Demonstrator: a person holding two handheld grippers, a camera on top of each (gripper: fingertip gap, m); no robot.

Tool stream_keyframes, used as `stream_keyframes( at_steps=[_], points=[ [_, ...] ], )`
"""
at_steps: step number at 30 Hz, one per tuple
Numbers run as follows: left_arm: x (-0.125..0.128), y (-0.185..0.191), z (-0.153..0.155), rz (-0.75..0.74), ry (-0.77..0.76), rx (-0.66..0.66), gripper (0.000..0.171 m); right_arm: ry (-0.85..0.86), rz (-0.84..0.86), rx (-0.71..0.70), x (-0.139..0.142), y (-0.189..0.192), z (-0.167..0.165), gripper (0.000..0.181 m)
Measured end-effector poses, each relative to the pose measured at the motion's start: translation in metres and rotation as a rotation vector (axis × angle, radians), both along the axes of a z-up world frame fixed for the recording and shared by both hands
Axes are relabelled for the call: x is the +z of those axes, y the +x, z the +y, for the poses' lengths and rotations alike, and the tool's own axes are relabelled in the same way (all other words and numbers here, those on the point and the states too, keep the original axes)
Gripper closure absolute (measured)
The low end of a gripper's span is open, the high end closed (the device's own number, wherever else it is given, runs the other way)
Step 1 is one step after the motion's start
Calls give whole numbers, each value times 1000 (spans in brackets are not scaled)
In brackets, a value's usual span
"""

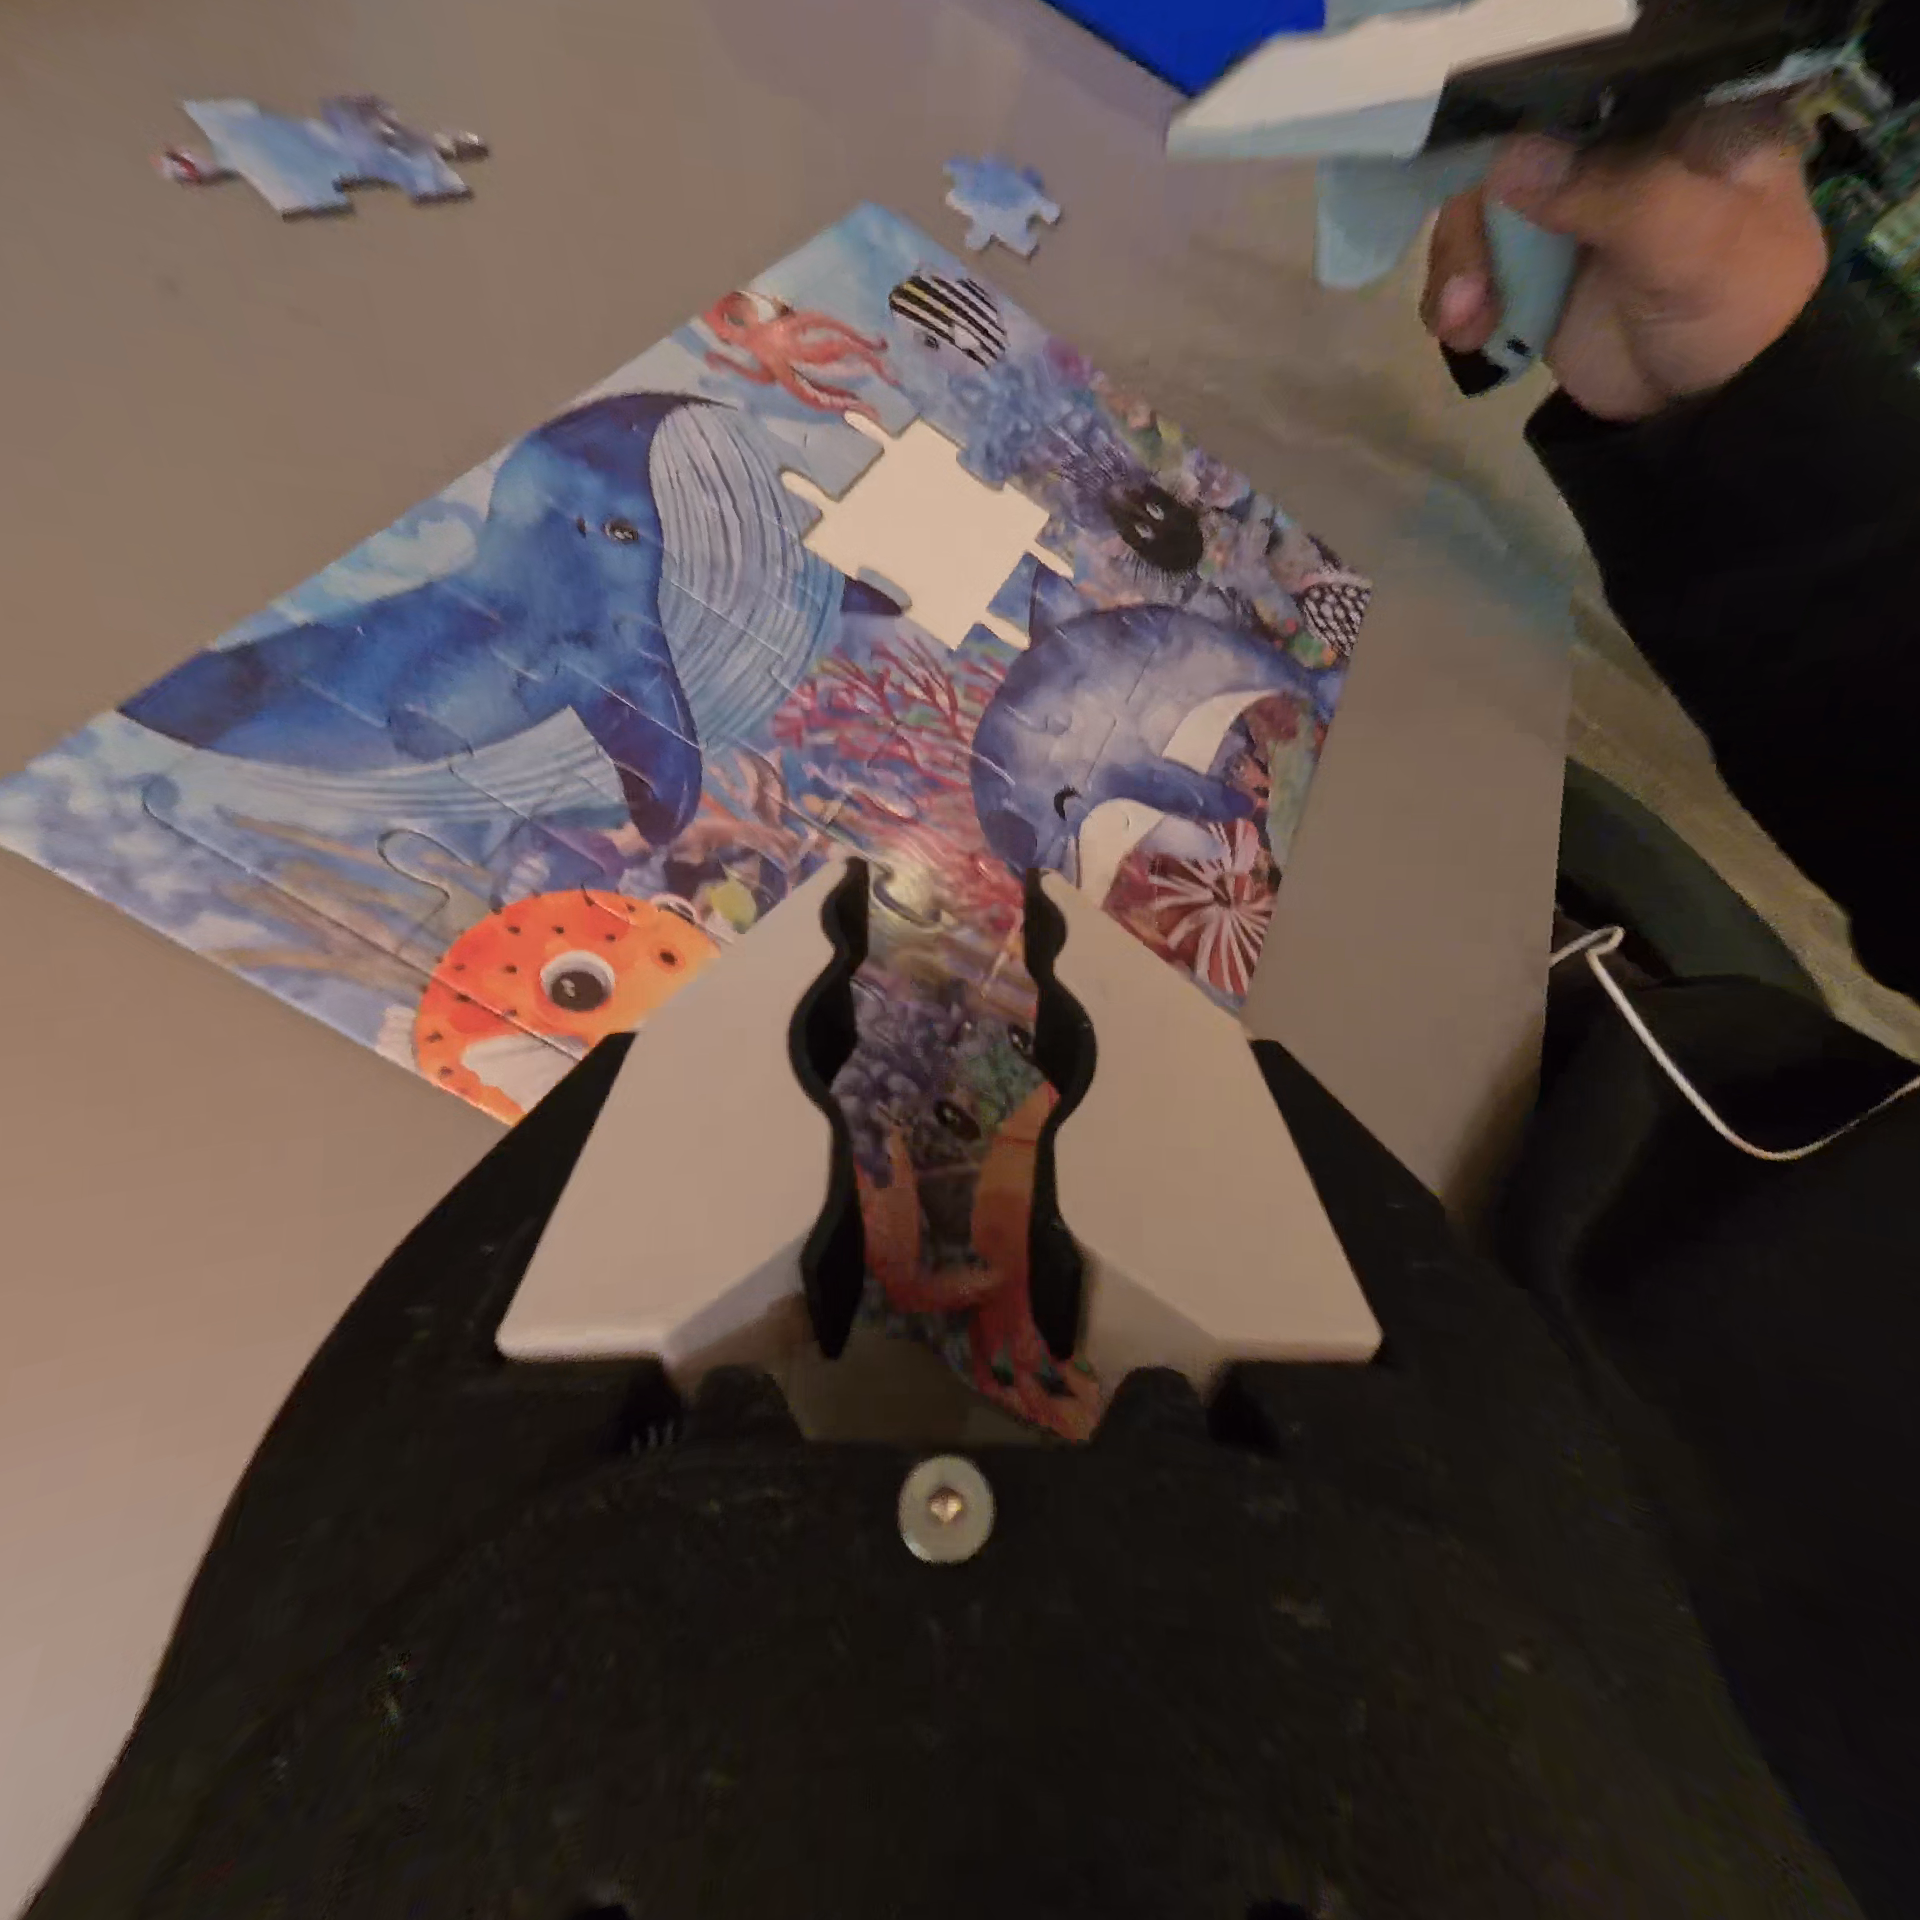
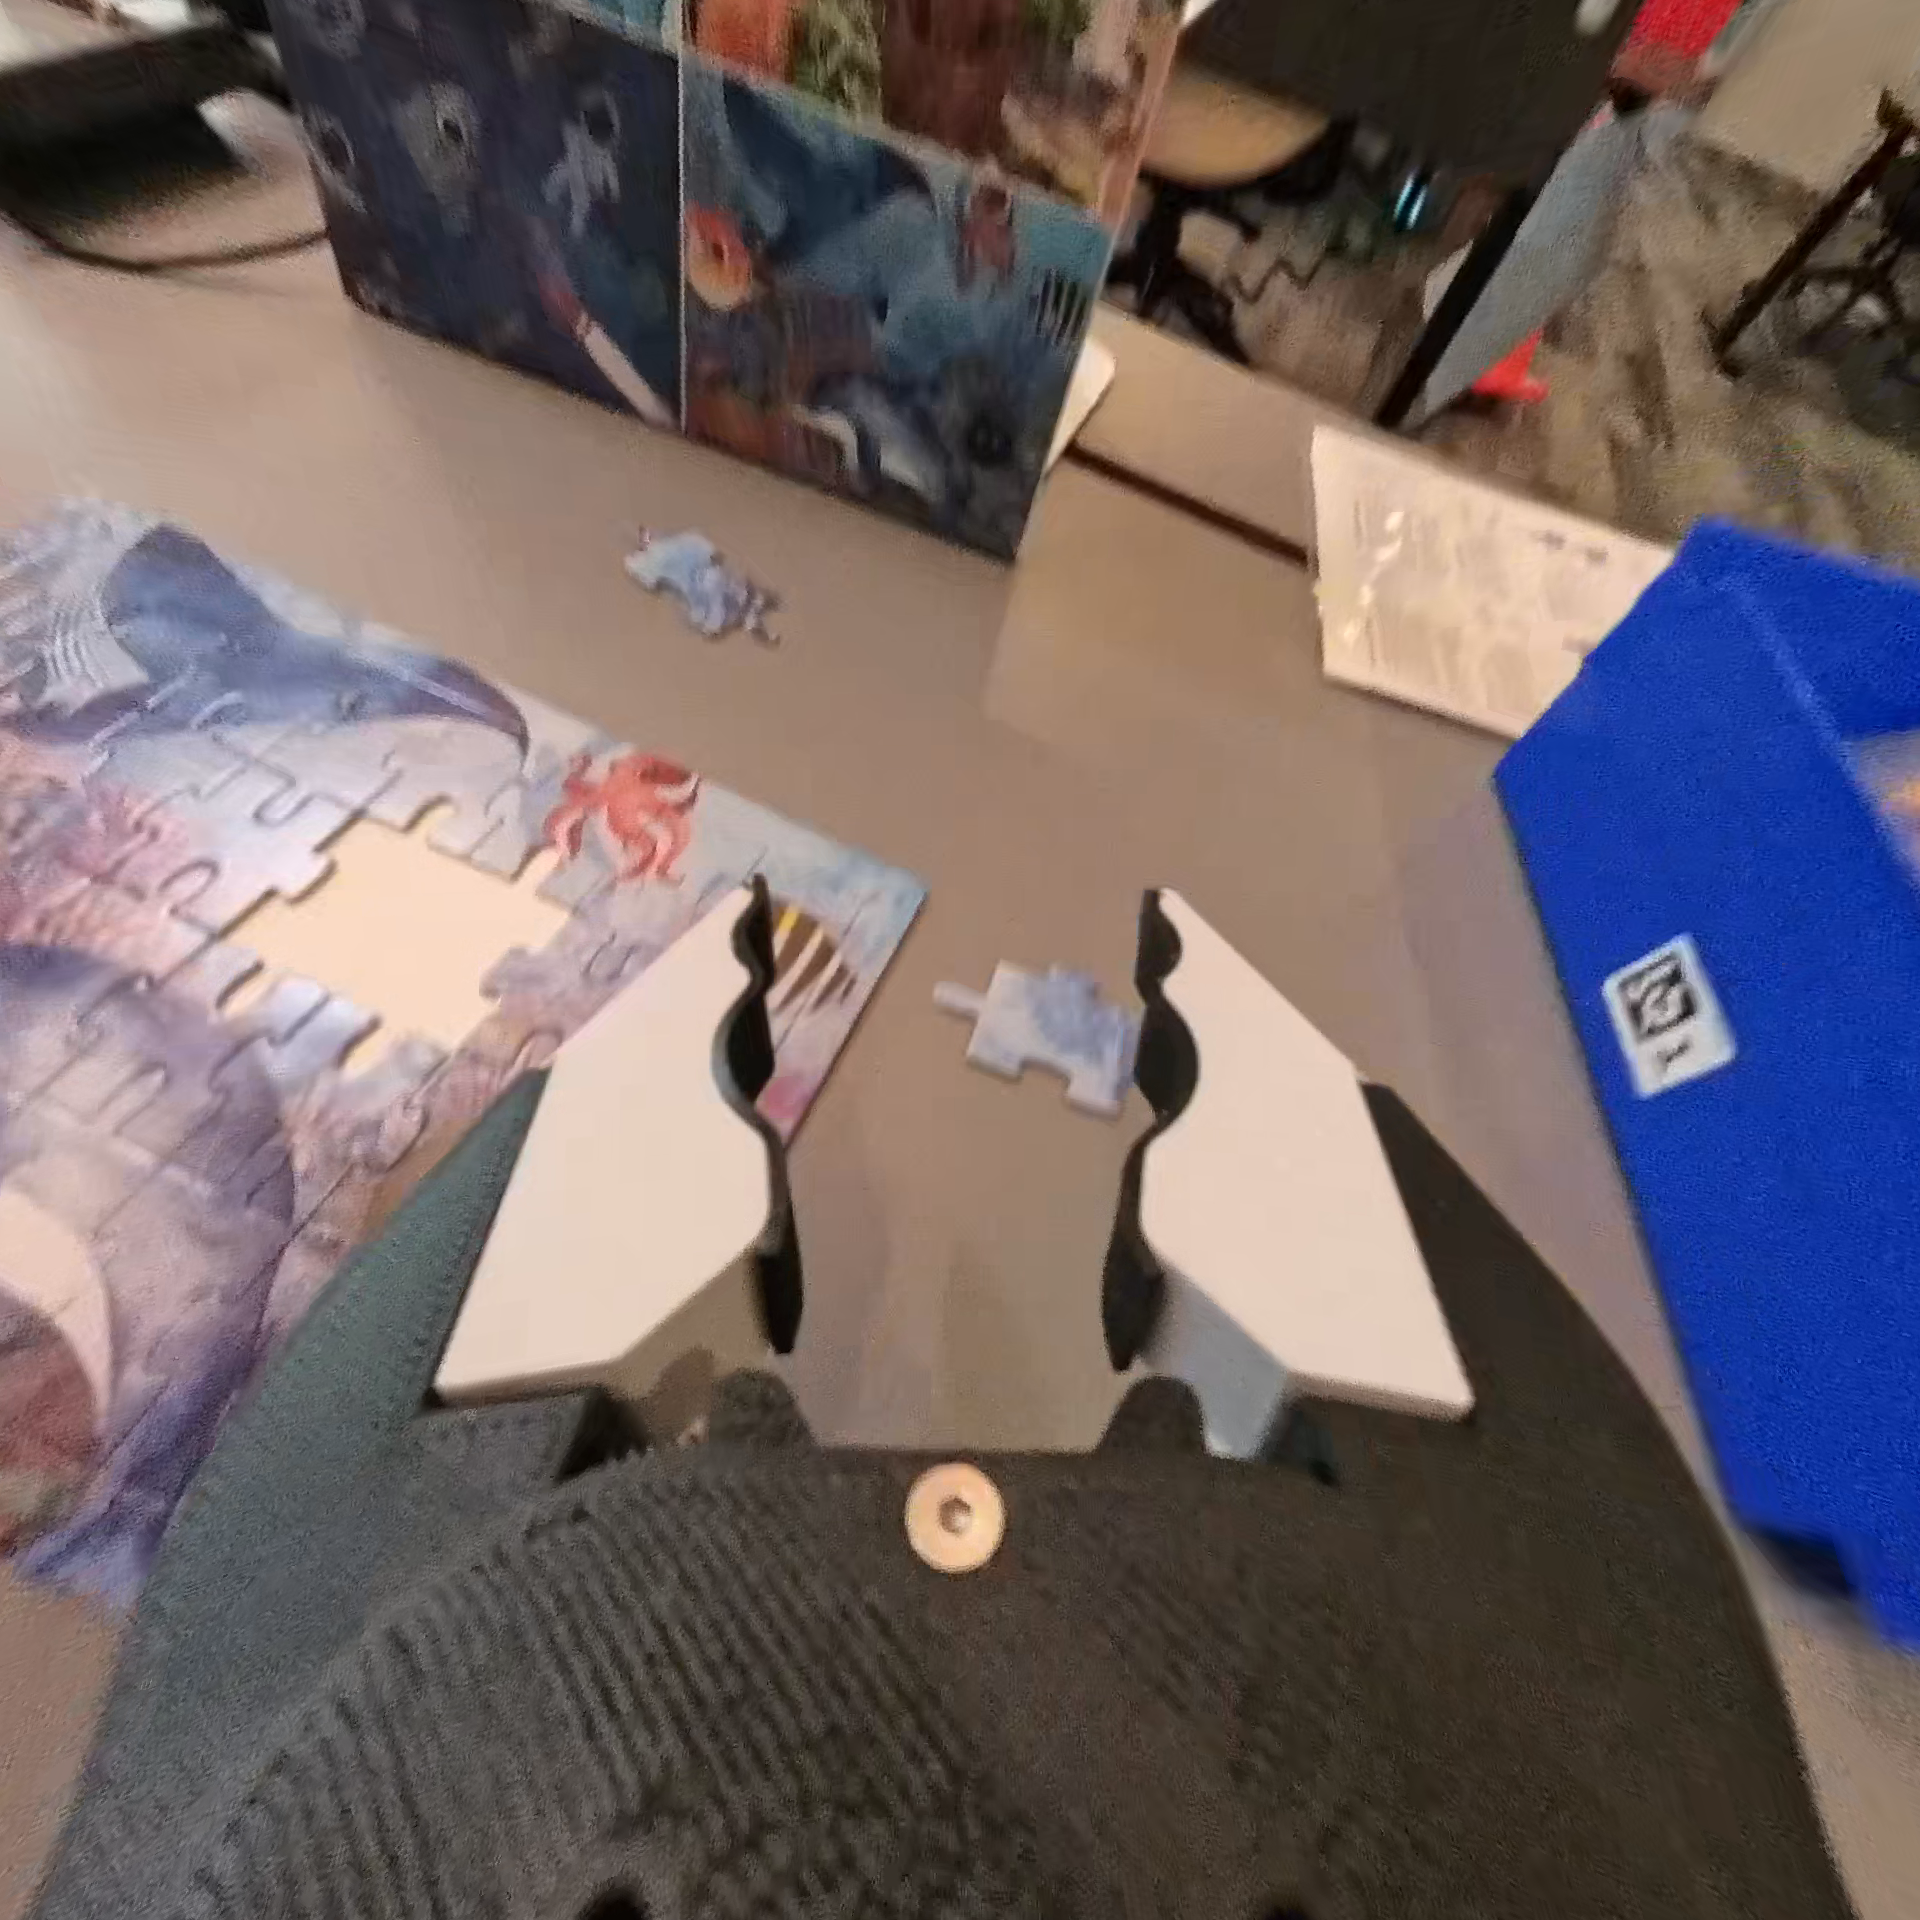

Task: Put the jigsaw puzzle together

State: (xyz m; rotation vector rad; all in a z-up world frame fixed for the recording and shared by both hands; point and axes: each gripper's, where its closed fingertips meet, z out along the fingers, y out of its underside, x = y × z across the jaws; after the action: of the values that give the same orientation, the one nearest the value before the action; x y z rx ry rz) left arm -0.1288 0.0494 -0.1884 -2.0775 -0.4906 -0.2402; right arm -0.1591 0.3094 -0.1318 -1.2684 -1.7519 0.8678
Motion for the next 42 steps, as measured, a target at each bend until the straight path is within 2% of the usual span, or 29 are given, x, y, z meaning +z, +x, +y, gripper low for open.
stream_keyframes(
  at_steps=[4, 7, 9, 11, 13, 16, 19, 27, 32, 42],
  points=[
    [13, -27, 9, 48, -16, 54, 126, 73, 151, 50, 57, -55, 23, 116],
    [20, -48, 12, 115, -96, 72, 116, 9, 179, 44, 70, -85, 33, 117],
    [21, -54, 16, 121, -152, 59, 113, -89, 179, 84, 65, -91, 24, 117],
    [21, -62, 21, 167, -177, 71, 112, -140, 136, 134, 43, -87, 11, 121],
    [19, -74, 24, 241, -203, 96, 111, -66, 47, 144, 21, -78, 12, 121],
    [12, -88, 28, 343, -225, 123, 111, 150, 20, 95, -4, -66, 37, 131],
    [1, -89, 30, 365, -261, 116, 110, 108, -1, 114, -21, -58, 42, 133],
    [-13, -87, 23, 299, -216, 96, 111, -91, -47, 31, -36, -62, 63, 133],
    [-16, -91, 18, 324, -238, 105, 111, -223, -25, 0, -34, -65, 66, 135],
    [-3, -96, 21, 387, -170, 149, 101, -214, -29, 29, -36, -66, 50, 139]
  ],
)
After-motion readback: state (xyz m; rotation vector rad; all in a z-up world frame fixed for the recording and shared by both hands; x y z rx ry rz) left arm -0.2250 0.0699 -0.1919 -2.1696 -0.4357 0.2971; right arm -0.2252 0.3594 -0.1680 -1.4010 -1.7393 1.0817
